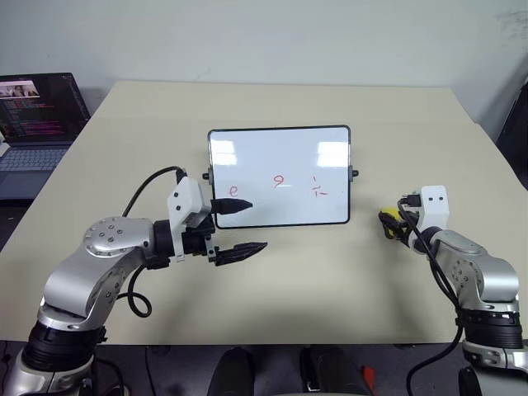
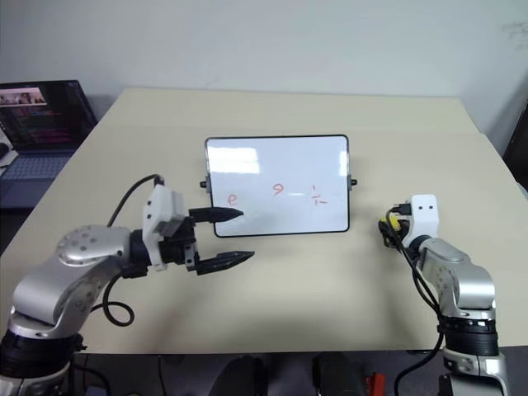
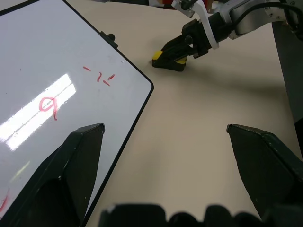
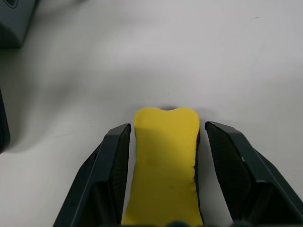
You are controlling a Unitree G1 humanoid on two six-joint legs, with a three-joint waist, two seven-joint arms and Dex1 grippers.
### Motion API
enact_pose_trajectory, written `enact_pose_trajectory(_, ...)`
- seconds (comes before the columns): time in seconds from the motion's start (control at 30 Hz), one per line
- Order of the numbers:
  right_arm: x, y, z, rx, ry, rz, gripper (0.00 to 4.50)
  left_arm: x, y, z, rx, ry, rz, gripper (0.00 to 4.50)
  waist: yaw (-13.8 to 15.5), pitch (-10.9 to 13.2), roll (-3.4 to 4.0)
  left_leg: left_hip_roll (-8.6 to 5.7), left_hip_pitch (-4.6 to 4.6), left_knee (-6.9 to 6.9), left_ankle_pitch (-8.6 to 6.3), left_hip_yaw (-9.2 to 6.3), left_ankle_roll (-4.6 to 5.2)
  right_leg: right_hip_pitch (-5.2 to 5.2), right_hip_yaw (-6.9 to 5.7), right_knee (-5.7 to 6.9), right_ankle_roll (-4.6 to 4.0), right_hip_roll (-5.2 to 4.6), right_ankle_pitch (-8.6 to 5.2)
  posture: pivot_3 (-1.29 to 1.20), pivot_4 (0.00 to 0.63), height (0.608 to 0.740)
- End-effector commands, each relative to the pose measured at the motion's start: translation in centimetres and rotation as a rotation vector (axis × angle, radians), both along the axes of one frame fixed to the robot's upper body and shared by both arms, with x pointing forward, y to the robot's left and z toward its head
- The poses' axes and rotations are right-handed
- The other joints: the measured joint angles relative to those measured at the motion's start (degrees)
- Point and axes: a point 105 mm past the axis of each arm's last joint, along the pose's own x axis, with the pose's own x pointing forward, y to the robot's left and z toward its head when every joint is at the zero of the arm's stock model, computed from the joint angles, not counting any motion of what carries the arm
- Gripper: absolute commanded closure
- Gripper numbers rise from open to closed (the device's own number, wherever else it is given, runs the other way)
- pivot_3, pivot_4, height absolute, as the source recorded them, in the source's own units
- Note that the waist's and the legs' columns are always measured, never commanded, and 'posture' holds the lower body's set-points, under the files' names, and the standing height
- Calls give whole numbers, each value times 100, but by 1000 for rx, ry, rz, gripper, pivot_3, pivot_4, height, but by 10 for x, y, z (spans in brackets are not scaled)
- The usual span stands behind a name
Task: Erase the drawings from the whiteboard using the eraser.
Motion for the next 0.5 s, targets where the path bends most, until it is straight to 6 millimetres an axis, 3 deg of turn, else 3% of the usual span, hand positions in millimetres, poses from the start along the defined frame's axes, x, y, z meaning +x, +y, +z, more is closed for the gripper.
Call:
enact_pose_trajectory(0.03,2,0,12,-1,-51,7,1950,-3,-1,2,1,-26,1,0,-2,0,0,0,0,0,0,0,0,0,0,0,0,0,0,0,150,740)
enact_pose_trajectory(0.2,-2,5,17,-32,-78,48,1950,3,11,-7,-27,11,142,0,-3,0,1,1,0,2,0,-1,0,0,1,2,0,-1,0,0,150,740)
enact_pose_trajectory(0.3,-9,10,22,-81,-99,109,2487,0,21,-15,-31,54,233,0,-7,0,1,3,0,3,0,-4,1,0,1,3,0,-1,0,0,150,740)
enact_pose_trajectory(0.4,-16,17,33,-124,-140,181,3427,-2,33,-23,-13,88,326,0,-1,0,1,5,0,4,-1,-9,1,0,1,3,0,-3,0,0,150,740)
enact_pose_trajectory(0.5,-27,35,49,-157,-182,304,3541,-7,48,-28,22,116,396,0,-8,0,1,4,3,11,-1,-10,1,1,4,10,1,-4,0,0,150,740)
